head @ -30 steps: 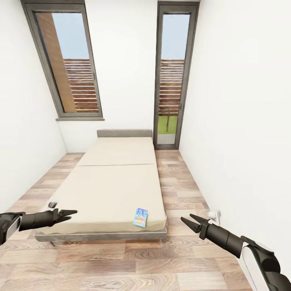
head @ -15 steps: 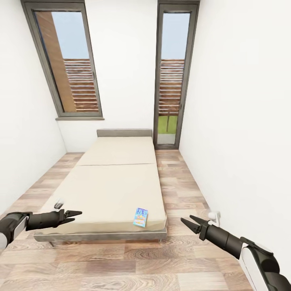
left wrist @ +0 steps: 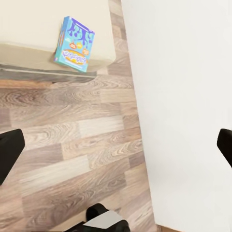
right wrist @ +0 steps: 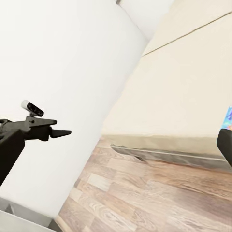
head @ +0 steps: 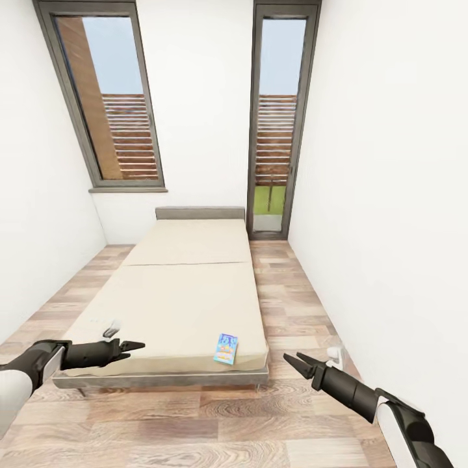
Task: Put all the toys in the child's room - the three board games (two on the bed and one on the table), the two jigsaw puzzles on the table, and the tennis ball on the table - inside the toy box on the table in the child's room.
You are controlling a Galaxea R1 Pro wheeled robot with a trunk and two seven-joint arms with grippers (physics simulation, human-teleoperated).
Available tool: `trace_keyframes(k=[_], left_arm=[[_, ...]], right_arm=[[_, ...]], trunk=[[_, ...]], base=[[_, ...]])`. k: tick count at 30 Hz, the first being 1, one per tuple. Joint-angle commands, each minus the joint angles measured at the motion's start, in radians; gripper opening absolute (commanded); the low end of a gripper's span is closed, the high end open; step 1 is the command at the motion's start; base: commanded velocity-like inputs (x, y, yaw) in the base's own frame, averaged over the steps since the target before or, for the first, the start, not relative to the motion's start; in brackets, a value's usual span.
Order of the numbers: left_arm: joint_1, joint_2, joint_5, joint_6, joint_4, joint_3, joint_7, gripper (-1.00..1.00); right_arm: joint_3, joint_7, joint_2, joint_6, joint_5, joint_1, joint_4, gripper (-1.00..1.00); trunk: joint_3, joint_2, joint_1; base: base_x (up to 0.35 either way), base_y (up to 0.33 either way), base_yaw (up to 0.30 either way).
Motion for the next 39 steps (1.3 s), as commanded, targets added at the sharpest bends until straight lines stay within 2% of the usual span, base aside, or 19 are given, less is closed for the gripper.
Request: trace_keyframes(k=[1, 8, 11, 15, 20, 27, 32, 39], left_arm=[[-0.001, -0.004, 0.002, 0.010, 0.000, 0.004, 0.014, 1.00], [-0.001, -0.026, 0.026, 0.008, 0.000, 0.009, 0.077, 1.00], [-0.001, -0.054, 0.051, 0.004, 0.000, 0.021, 0.109, 1.00], [0.000, -0.078, 0.064, -0.010, 0.001, 0.036, 0.157, 1.00], [0.001, -0.106, 0.071, -0.057, 0.006, 0.049, 0.232, 1.00], [0.001, -0.121, 0.075, -0.097, 0.009, 0.063, 0.283, 1.00], [0.001, -0.126, 0.076, -0.102, 0.008, 0.113, 0.290, 1.00], [0.001, -0.134, 0.078, -0.102, 0.008, 0.173, 0.291, 1.00]], right_arm=[[-0.001, 0.001, 0.005, 0.007, -0.007, -0.001, 0.004, 1.00], [-0.001, -0.002, 0.028, 0.008, -0.009, -0.001, 0.022, 1.00], [-0.003, -0.008, 0.038, 0.010, -0.010, -0.001, 0.041, 1.00], [-0.004, -0.016, 0.043, 0.023, -0.010, -0.003, 0.065, 1.00], [-0.005, -0.032, 0.045, 0.046, -0.010, -0.007, 0.083, 1.00], [-0.005, -0.051, 0.047, 0.062, -0.012, -0.011, 0.091, 1.00], [-0.005, -0.057, 0.047, 0.077, -0.041, -0.014, 0.094, 1.00], [-0.021, -0.057, 0.036, 0.105, -0.126, -0.015, 0.118, 1.00]], trunk=[[-0.005, -0.009, 0.004], [-0.027, -0.058, 0.031], [-0.036, -0.079, 0.042], [-0.049, -0.107, 0.058], [-0.064, -0.142, 0.077], [-0.086, -0.191, 0.104], [-0.102, -0.226, 0.123], [-0.124, -0.275, 0.150]], base=[[0.000, 0.000, 0.000], [0.000, 0.000, 0.000], [0.000, 0.000, 0.000], [0.000, 0.000, 0.000], [0.000, 0.000, 0.000], [0.000, 0.000, 0.000], [0.000, 0.000, 0.000], [0.000, 0.000, 0.000]])
